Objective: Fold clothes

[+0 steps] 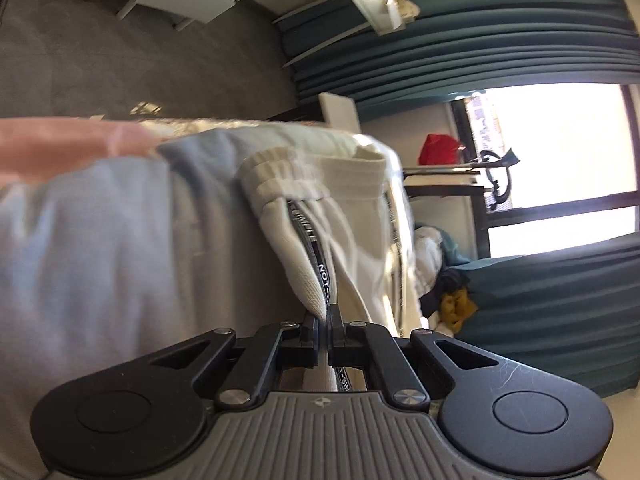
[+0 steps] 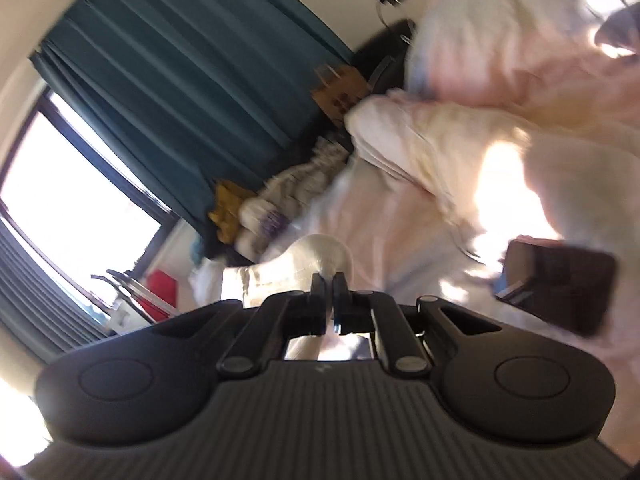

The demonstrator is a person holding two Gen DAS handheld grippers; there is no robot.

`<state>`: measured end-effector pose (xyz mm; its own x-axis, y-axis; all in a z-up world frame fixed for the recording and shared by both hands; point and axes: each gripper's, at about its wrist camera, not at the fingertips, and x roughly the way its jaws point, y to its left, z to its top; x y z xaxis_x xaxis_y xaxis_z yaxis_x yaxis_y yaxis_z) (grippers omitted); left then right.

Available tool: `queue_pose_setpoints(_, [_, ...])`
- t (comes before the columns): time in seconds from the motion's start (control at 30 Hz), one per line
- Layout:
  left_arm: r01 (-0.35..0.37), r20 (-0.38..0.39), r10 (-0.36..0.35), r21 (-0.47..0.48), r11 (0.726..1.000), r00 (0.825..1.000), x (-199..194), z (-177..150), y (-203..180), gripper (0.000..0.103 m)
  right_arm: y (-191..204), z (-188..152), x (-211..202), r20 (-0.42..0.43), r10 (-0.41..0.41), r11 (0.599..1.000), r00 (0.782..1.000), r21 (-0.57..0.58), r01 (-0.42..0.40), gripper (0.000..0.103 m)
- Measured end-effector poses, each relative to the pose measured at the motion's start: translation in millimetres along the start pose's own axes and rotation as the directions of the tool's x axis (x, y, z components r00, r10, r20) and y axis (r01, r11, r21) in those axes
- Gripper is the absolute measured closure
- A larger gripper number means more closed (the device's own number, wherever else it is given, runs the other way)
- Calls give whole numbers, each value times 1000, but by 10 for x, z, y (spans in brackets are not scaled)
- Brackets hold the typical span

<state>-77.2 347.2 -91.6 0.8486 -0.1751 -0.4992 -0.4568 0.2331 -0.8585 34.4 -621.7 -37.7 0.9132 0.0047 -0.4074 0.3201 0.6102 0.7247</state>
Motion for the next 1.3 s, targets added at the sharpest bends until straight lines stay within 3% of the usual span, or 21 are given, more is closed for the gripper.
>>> queue_pose_setpoints(0.13, [-33, -40, 33, -11, 999, 999, 80, 33, 109, 99, -865, -436, 44, -172, -151, 982, 974, 83, 167, 96])
queue_pose_setpoints(0.27, [-66, -39, 70, 86, 994, 997, 38, 27, 0, 97, -1143, -637, 23, -212, -136, 981, 968, 109, 162, 96])
queue_pose_setpoints(0.47, [-102, -2, 106, 251, 963, 994, -228, -102, -187, 59, -987, -522, -65, -245, -156, 986, 957, 13, 165, 88])
queue_pose_setpoints(0.53, [-130, 37, 124, 336, 933, 992, -350, -182, -300, 48, -851, -457, -145, -205, -213, 976, 955, -76, 202, 80])
queue_pose_setpoints(0.6, [-148, 82, 125, 419, 896, 989, -443, -285, -453, 37, -713, -393, -226, -158, -267, 957, 951, -163, 242, 52])
queue_pose_setpoints(0.67, [-165, 117, 123, 493, 855, 986, -477, -394, -635, 32, -560, -332, -288, -109, -294, 936, 950, -235, 263, 42])
queue_pose_setpoints(0.83, [-181, 146, 111, 658, 731, 983, -260, -815, -1202, 26, 100, -433, -247, -121, -201, 931, 972, -332, 151, 42])
queue_pose_setpoints(0.97, [-125, 105, 70, 749, 651, 992, 69, -1217, -1645, 23, 744, -696, -141, -181, -77, 929, 980, -371, 4, 42])
queue_pose_setpoints(1.07, [-77, 47, 65, 788, 610, 997, 413, -1543, -1929, 23, 1199, -994, -34, -247, 19, 924, 969, -367, -112, 42])
queue_pose_setpoints(1.17, [-21, -35, 83, 806, 592, 996, 773, -1854, -2169, 23, 1508, -1289, 75, -292, 74, 908, 954, -376, -186, 43])
queue_pose_setpoints(1.3, [2, -63, 105, 869, 495, 992, 1270, -2393, -2478, 22, 1632, -1563, 200, -312, 122, 913, 942, -337, -230, 43])
